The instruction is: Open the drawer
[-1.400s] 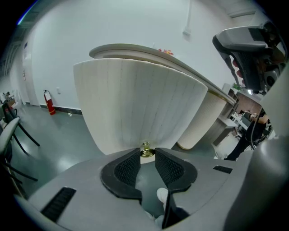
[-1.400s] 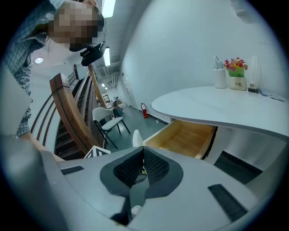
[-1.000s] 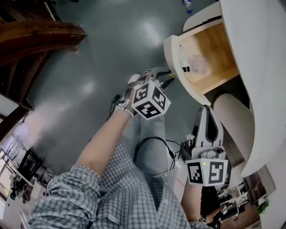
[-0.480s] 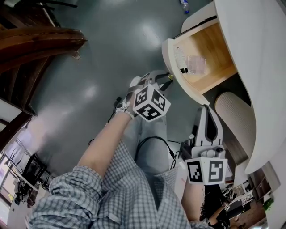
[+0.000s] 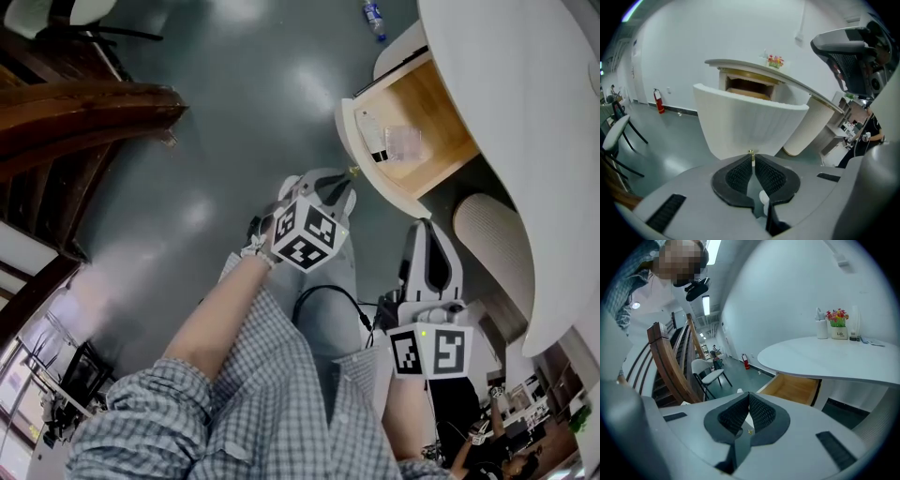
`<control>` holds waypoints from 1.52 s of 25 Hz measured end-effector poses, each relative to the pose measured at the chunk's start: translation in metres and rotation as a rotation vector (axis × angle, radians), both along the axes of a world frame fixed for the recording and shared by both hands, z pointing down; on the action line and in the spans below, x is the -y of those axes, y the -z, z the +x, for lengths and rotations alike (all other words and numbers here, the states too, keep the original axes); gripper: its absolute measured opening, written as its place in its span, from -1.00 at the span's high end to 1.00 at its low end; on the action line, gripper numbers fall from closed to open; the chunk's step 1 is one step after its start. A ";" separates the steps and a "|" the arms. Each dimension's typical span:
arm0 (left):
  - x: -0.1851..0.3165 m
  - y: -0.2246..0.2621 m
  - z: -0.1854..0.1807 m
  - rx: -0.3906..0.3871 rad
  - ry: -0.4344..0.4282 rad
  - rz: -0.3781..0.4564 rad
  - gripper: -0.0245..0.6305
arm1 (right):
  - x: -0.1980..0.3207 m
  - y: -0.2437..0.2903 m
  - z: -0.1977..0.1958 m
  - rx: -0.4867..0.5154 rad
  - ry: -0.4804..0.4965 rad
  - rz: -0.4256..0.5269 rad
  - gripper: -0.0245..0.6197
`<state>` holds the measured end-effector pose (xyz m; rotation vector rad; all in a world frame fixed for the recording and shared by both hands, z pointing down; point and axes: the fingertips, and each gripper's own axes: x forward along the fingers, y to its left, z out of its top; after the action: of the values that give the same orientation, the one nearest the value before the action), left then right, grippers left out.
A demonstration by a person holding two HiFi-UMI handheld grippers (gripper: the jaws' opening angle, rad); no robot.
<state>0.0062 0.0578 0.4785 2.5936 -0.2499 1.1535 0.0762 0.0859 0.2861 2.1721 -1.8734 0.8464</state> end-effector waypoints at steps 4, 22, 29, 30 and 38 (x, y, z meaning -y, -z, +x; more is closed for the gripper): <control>0.004 0.029 0.000 -0.026 -0.041 -0.007 0.90 | 0.000 0.017 0.003 -0.016 -0.009 0.016 0.90; 0.048 0.199 0.014 -0.186 -0.043 0.067 0.91 | 0.007 0.108 0.026 -0.076 -0.060 0.147 0.90; 0.059 0.273 0.020 -0.303 0.017 0.093 0.91 | 0.000 0.130 0.037 -0.102 -0.073 0.170 0.90; 0.058 0.281 0.022 -0.322 0.016 0.081 0.91 | -0.001 0.132 0.039 -0.103 -0.073 0.173 0.90; 0.056 0.334 0.024 -0.388 0.031 0.078 0.91 | 0.002 0.167 0.051 -0.094 -0.086 0.256 0.90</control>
<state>0.0300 0.0018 0.1444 2.8011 -0.2504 0.6200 0.1273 0.0834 0.1195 2.4086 -1.9484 0.5311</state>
